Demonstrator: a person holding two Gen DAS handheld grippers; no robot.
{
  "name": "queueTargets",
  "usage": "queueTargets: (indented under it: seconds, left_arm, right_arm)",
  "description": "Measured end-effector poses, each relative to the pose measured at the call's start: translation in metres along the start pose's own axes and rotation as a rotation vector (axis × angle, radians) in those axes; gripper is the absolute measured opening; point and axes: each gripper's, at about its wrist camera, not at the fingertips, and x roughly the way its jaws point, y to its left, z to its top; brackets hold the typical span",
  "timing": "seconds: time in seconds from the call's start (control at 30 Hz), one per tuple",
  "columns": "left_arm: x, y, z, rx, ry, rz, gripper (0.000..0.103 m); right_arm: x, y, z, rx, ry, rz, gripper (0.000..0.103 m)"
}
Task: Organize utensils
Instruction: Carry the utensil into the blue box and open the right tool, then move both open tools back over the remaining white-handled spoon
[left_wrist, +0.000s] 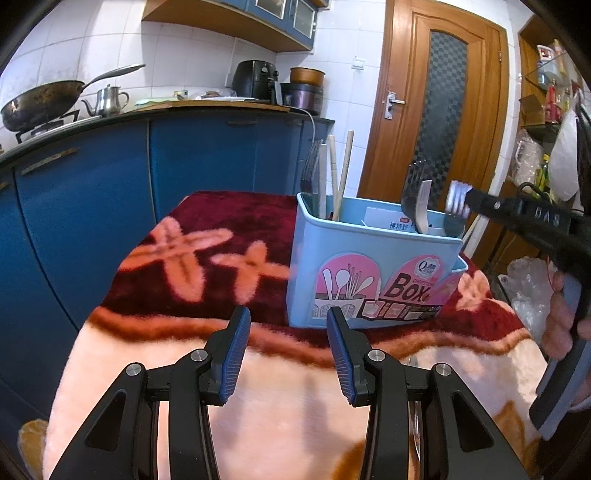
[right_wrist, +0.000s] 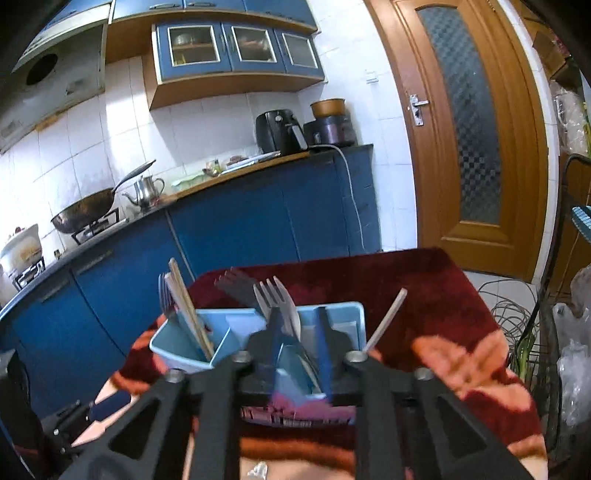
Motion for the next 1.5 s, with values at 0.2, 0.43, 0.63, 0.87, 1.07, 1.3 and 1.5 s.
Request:
queueTargets:
  seconds: [0.2, 0.43, 0.63, 0.87, 1.07, 1.3, 1.5]
  left_arm:
    - [-0.002, -0.002, -0.001, 0.004, 0.003, -0.004, 0.044]
    - [-0.010, -0.012, -0.002, 0.025, 0.016, -0.030, 0.044]
    - [-0.016, -0.022, -0.007, 0.052, 0.049, -0.050, 0.044]
    - [-0.016, -0.033, -0.019, 0.086, 0.109, -0.085, 0.050]
    - [-0.013, -0.042, -0.030, 0.112, 0.159, -0.093, 0.050]
    - [-0.012, -0.040, -0.037, 0.106, 0.180, -0.062, 0.050]
    - [-0.018, -0.031, -0.039, 0.088, 0.176, -0.045, 0.050]
  right_arm:
    - [-0.023, -0.001, -0.008, -0.002, 0.001, -0.022, 0.042]
    - [-0.040, 0.000, -0.031, -0.009, 0.091, -0.030, 0.056]
    - [-0.044, -0.007, -0.056, 0.022, 0.188, -0.066, 0.066]
    - [-0.045, -0.017, -0.083, 0.047, 0.280, -0.074, 0.072]
    - [-0.048, -0.014, -0.098, 0.043, 0.330, -0.065, 0.073]
    - [-0.046, 0.004, -0.110, -0.001, 0.375, -0.030, 0.073]
    - [-0.039, 0.023, -0.119, -0.049, 0.414, 0.016, 0.054]
